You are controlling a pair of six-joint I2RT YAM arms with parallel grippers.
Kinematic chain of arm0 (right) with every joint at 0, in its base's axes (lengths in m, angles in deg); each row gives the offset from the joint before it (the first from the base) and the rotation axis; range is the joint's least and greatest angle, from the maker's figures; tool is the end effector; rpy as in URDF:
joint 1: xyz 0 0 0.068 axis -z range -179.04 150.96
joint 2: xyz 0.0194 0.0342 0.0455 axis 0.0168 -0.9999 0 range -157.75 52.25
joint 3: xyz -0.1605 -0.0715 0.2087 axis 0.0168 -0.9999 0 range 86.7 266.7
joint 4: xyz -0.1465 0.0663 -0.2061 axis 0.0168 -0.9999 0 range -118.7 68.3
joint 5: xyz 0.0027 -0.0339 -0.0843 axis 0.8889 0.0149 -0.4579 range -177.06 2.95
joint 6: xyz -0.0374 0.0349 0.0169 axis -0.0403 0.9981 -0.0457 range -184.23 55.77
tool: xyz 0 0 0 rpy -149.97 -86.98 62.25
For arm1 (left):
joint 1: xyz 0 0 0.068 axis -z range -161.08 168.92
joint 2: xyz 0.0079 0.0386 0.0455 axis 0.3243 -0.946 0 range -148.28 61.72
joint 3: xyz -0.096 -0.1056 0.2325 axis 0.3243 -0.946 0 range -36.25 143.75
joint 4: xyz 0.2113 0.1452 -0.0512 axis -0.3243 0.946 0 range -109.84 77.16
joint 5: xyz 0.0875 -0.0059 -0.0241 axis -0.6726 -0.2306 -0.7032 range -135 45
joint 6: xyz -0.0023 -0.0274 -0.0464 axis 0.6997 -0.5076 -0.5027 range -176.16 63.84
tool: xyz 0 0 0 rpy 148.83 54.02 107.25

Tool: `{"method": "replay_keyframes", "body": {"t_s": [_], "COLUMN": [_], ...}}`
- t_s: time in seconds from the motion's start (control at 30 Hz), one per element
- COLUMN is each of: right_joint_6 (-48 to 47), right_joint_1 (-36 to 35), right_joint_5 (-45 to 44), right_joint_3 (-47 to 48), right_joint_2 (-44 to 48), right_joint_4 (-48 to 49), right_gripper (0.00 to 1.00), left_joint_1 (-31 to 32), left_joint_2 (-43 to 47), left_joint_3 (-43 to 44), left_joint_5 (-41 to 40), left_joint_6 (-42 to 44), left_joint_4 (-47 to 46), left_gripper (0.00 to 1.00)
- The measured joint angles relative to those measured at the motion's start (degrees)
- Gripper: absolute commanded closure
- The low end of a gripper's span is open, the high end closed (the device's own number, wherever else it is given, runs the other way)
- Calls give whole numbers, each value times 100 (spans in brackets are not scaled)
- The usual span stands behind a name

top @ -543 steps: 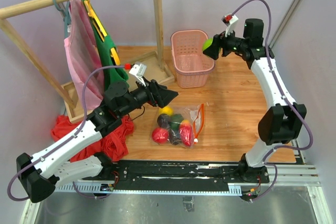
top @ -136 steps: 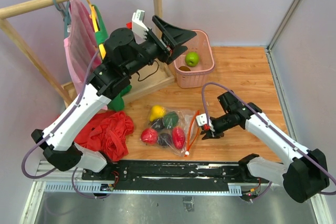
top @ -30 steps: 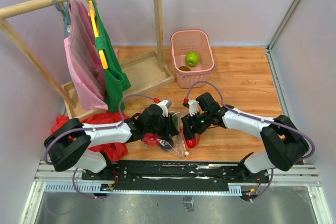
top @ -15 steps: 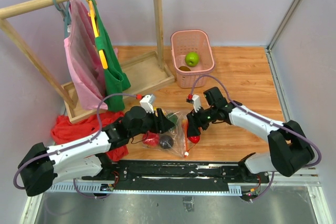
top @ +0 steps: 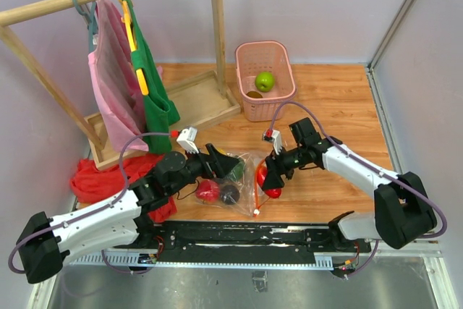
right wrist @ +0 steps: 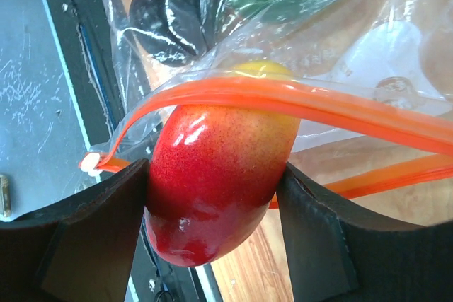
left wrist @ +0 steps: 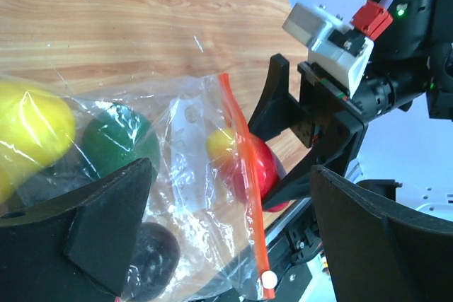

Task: Open the zip-top bag and remove the fake food
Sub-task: Pick up the fake fruit from the zipper food storage bag.

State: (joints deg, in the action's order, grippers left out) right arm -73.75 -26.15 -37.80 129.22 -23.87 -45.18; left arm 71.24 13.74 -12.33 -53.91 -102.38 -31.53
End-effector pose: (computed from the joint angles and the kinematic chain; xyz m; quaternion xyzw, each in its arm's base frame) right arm 0.2073 0.1363 0.2026 -0.3861 0.7905 0.4343 0.1934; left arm 0.1255 -0.1534 0.2412 -0.0073 0.7783 -0.4341 0.4537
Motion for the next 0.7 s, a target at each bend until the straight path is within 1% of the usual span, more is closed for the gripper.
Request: {"method": "replay_keyframes", "body": {"t_s": [0.13,0.3,0.4,0.7], "right_joint_6": [-212,-549,-785,-1379], "right_joint_1": [66,442,520,861], "right_joint_5": [205,437,494,472], "right_joint_3": [94,549,780,1213], "right_joint_2": [-2,-249,-391,-442], "right_joint_4": [-315,-909,-1259,-2131], "right_gripper": [83,84,84,85], "left_joint_1": [0,0,0,0], "left_joint_2": [262,452,496,529], "left_joint_3": [-94,-216,-251,-251], "left_joint_5": [-138,-203,-227,-321], "left_joint_6": [-85,-205,-234,-256], "left_joint_4": [-55,-72,-70,-39], "left_gripper": [3,3,3,3]}}
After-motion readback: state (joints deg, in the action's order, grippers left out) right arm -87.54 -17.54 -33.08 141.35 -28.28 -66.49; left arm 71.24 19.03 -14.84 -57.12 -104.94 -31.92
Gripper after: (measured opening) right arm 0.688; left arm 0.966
